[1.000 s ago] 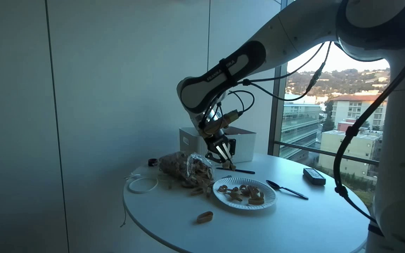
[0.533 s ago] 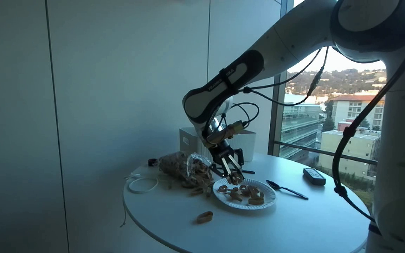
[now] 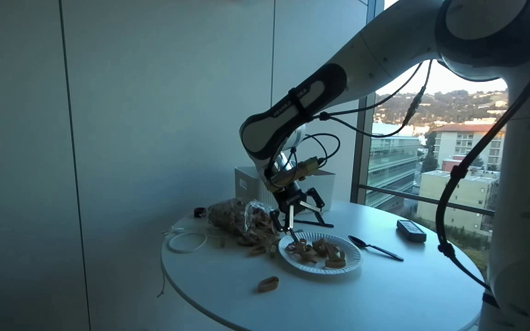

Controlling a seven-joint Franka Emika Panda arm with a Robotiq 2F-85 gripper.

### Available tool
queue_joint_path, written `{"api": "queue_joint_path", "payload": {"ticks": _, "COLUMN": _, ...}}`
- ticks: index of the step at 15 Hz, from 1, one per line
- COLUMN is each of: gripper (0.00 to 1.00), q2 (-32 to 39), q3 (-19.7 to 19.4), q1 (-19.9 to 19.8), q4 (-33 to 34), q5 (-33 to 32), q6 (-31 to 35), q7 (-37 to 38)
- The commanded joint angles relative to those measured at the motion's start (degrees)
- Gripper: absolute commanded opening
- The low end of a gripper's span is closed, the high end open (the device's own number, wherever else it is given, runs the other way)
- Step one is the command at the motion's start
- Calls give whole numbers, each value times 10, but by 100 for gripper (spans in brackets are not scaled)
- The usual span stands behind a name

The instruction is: Get the rubber bands from the table and plastic and put them on the plate

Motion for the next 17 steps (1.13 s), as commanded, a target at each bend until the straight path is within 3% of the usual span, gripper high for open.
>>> {"api": "queue_joint_path", "payload": {"ticks": 1, "gripper": 100, "q2": -49, "q3": -3, "q1": -2, "q4": -15, "q5": 4, "q6": 20, "q7": 13}}
{"api": "queue_joint_path", "payload": {"ticks": 9, "gripper": 100, "q2": -146, "q3": 4, "q1": -12, "q4": -31, "q5": 9, "q6": 23, "q7": 20}}
{"api": "queue_joint_path", "payload": {"ticks": 17, "gripper": 100, "q2": -138, "q3": 9, "q1": -15, "q4": -31, "q5": 3, "q6": 20, "q7": 17}}
